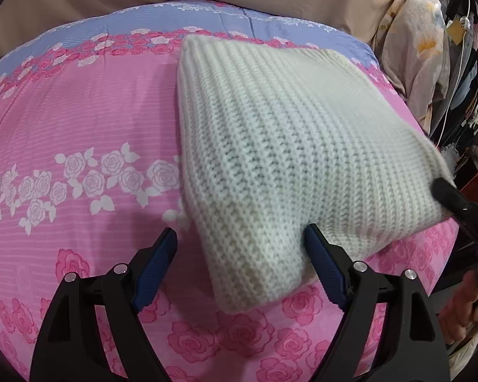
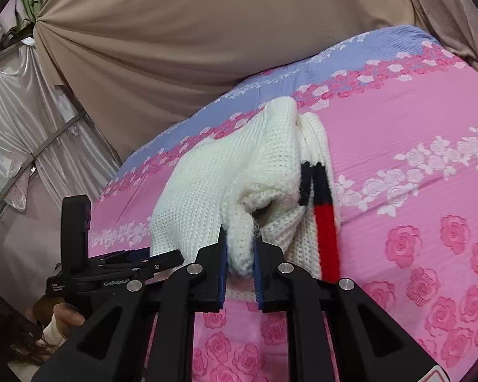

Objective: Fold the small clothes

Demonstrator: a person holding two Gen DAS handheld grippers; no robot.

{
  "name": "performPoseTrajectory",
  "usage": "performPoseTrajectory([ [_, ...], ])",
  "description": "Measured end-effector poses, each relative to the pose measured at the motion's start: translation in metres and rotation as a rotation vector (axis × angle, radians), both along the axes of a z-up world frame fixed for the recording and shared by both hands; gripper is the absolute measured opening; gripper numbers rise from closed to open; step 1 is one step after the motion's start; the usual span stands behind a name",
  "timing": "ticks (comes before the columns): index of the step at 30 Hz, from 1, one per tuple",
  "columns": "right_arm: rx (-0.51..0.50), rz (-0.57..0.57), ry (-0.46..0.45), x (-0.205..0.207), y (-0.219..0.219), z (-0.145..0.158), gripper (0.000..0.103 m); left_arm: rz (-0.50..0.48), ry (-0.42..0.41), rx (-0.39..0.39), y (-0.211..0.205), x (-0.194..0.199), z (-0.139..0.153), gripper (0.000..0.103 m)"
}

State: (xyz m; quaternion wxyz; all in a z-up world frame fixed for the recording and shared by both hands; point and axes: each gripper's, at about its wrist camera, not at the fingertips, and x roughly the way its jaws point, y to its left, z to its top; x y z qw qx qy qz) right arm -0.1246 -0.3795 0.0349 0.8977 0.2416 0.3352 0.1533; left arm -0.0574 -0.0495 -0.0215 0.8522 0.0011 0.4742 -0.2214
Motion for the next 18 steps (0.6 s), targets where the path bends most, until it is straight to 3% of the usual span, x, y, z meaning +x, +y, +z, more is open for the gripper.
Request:
performPoseTrajectory([
  [3, -0.082, -0.024, 0.14, 0.006, -0.002, -0.038, 0.012, -0.004, -0.021, 0.017, -0.002, -0.004, -0.004, 0.08],
  [4, -0.059, -0.019, 0.16, 0.006, -0.002, -0.049, 0.013, -0.011, -0.029, 0.03, -0.005, -0.006, -0.003, 0.08],
  [6, -0.007, -0.033, 0.143, 0.003, -0.006, -0.041, 0.016, -0.017, -0.041, 0.033, -0.007, -0.01, 0.002, 0.08],
  [8, -0.003, -0.049, 0.097, -0.002, -0.01, -0.024, 0.026, -0.026, -0.071, 0.023, -0.006, -0.017, 0.016, 0.078],
  [13, -0.063, -0.088, -0.02, 0.008, -0.016, 0.025, 0.062, -0.002, -0.168, -0.047, 0.006, -0.024, 0.059, 0.082],
  [18, -0.089, -0.051, 0.013, 0.06, -0.001, 0.015, 0.068, 0.018, -0.193, -0.097, -0.011, -0.001, 0.076, 0.083],
])
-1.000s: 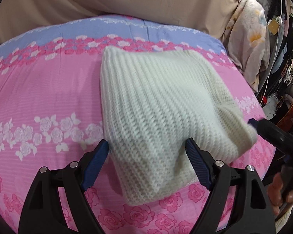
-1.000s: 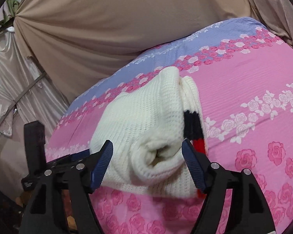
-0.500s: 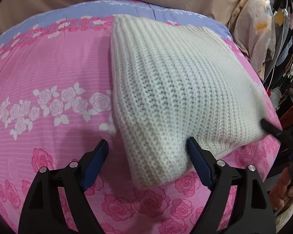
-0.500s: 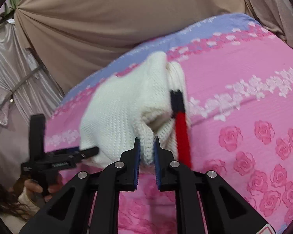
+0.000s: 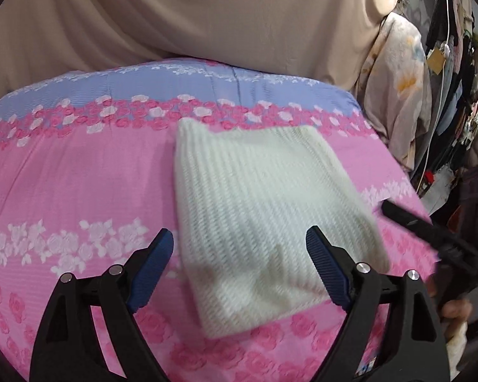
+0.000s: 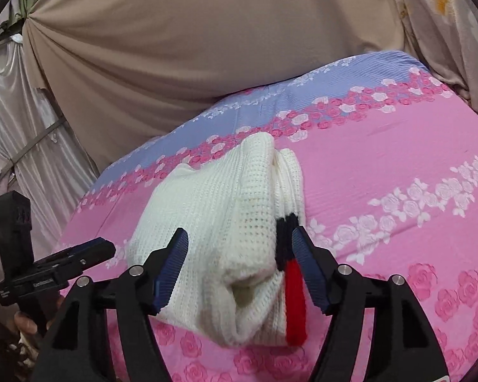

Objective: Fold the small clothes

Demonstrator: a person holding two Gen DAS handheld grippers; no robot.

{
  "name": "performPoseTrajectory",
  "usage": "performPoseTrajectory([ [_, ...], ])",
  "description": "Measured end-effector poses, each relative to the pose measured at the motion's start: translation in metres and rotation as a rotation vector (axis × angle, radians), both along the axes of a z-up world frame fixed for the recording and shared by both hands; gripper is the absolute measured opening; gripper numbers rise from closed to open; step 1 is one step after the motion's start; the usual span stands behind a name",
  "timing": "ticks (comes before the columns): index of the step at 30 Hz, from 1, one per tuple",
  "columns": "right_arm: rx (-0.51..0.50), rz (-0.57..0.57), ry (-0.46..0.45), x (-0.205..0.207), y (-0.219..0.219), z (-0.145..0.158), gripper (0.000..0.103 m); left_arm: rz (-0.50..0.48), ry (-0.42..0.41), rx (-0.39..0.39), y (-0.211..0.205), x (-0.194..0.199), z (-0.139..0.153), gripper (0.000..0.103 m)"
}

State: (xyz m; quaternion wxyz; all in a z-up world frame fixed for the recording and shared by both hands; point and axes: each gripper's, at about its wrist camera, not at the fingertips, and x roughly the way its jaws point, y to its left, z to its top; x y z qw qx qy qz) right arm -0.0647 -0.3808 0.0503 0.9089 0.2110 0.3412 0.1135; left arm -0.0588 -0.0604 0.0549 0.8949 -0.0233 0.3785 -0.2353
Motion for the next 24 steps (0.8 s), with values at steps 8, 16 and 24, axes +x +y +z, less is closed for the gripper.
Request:
performPoseTrajectory([
  [8, 0.067, -0.003, -0.089, 0.002, -0.015, 0.012, 0.019, -0.026, 0.035, 0.054, -0.029, 0.011, -0.025, 0.083],
  [16, 0.072, -0.075, 0.017, 0.006, -0.026, -0.015, 0.024, 0.035, 0.009, 0.185, -0.037, 0.021, -0.054, 0.089],
  [24, -0.165, 0.08, 0.019, -0.028, 0.042, -0.01, 0.02, 0.04, 0.018, 0.186, -0.036, 0.022, -0.056, 0.09],
])
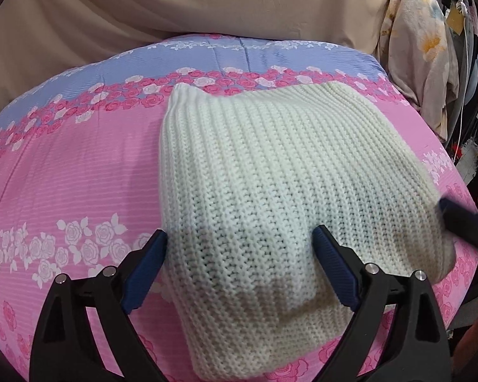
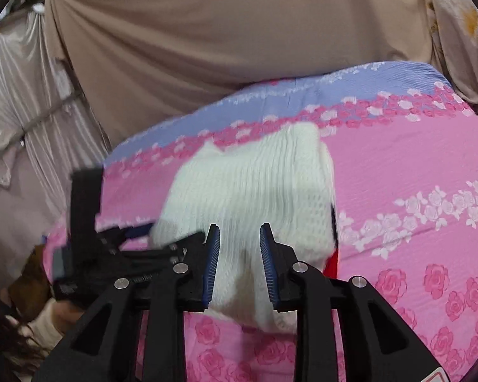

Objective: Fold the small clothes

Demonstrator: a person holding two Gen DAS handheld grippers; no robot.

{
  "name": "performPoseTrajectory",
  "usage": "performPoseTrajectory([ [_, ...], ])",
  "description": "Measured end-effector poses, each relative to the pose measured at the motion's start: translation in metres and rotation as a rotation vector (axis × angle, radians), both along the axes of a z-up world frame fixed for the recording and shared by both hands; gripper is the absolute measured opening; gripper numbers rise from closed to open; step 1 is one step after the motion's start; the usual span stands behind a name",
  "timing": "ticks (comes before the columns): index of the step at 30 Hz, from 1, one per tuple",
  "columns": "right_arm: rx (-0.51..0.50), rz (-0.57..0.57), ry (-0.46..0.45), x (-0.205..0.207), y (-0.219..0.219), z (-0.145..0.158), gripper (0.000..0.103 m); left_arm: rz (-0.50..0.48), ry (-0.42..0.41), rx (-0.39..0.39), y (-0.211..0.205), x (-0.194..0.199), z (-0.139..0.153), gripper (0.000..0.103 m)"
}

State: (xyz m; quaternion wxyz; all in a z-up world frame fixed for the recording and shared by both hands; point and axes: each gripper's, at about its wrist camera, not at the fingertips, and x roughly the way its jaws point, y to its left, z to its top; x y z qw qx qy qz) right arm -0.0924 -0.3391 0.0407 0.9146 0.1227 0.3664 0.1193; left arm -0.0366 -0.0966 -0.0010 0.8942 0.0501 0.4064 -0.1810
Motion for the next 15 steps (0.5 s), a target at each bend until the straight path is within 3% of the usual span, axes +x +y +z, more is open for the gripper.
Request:
performPoseTrajectory([
  [1, -0.048, -0.027, 0.056, 0.002, -0.001, -0.021, 0.016, -0.004, 0.004, -0.001, 0.001, -0.001, 0.0, 0.09],
  [2, -0.025, -0.037, 0.092, 0.003, -0.007, -0.039, 0.01, -0.011, 0.009, -0.004, 0.002, -0.002, -0.001, 0.09],
  [4, 0.116, -0.049, 0.097, -0.007, -0.025, -0.04, 0.008, -0.017, 0.017, 0.005, 0.002, -0.006, -0.003, 0.09],
  [8, 0.131, -0.066, 0.032, -0.019, -0.032, -0.007, 0.01, -0.023, 0.049, 0.005, 0.006, -0.015, -0.005, 0.09],
  [10, 0.088, -0.08, -0.039, -0.021, -0.033, 0.02, 0.023, -0.025, 0.055, 0.014, 0.006, -0.018, -0.008, 0.09],
  [15, 0.031, -0.075, -0.112, 0.028, -0.033, 0.051, 0.028, -0.018, 0.089, 0.014, 0.007, -0.02, -0.017, 0.09],
])
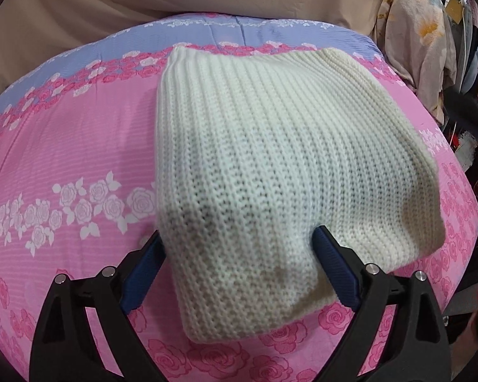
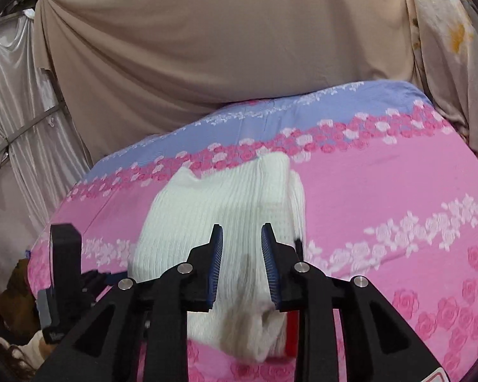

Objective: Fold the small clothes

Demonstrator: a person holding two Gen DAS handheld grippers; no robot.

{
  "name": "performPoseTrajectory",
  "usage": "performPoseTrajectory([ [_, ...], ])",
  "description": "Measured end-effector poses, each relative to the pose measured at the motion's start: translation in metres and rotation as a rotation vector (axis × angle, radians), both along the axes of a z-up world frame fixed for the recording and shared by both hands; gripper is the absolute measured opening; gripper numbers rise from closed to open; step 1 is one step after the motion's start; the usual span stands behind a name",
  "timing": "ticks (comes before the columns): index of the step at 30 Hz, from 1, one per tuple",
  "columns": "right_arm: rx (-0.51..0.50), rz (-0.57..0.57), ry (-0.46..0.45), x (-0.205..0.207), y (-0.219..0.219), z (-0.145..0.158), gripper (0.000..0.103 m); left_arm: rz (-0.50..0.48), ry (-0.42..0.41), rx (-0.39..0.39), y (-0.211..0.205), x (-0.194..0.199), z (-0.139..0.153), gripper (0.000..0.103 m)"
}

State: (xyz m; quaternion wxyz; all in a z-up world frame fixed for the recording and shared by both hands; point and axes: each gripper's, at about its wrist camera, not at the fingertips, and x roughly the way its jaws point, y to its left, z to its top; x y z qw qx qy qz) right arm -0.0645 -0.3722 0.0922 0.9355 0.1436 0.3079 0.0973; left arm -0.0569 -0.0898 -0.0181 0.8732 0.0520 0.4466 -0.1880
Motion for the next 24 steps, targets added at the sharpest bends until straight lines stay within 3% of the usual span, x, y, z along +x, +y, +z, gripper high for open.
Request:
performPoseTrajectory([
  [5, -0.119, -0.023, 0.165, 0.089, -0.005, -0.044, 0.029, 0.007, 0.003, 0.003, 0.001, -0.003, -0.001, 0.09],
  [6, -0.157, -0.059, 0.224, 0.108, -0.009, -0.066, 0.041, 0.007, 0.005, 0.005, 0.0, -0.004, -0.001, 0.09],
  [7, -0.117, -0.058, 0.224, 0.114, -0.016, -0.078, 0.063, 0.004, 0.009, 0.004, 0.0, -0.004, -0.002, 0.09],
  [9, 0.033, -0.049, 0.254, 0.118, -0.034, -0.085, 0.064, 0.003, 0.01, 0.008, -0.002, -0.005, -0.003, 0.09],
  [12, 0.106, -0.064, 0.222, 0.094, -0.039, -0.068, 0.047, 0.001, 0.02, 0.004, -0.003, -0.004, -0.004, 0.09],
  [17, 0.062, -0.046, 0.119, 0.017, -0.014, -0.041, 0.046, -0.003, 0.033, -0.012, -0.002, 0.0, -0.006, 0.09],
  [22, -0.037, -0.062, 0.192, -0.017, 0.002, -0.068, 0.049, -0.006, 0.04, -0.024, -0.002, 0.002, -0.008, 0.09],
  [24, 0.014, -0.061, 0.245, -0.016, -0.002, -0.086, 0.048, -0.01, 0.04, -0.024, -0.001, 0.001, -0.007, 0.09],
])
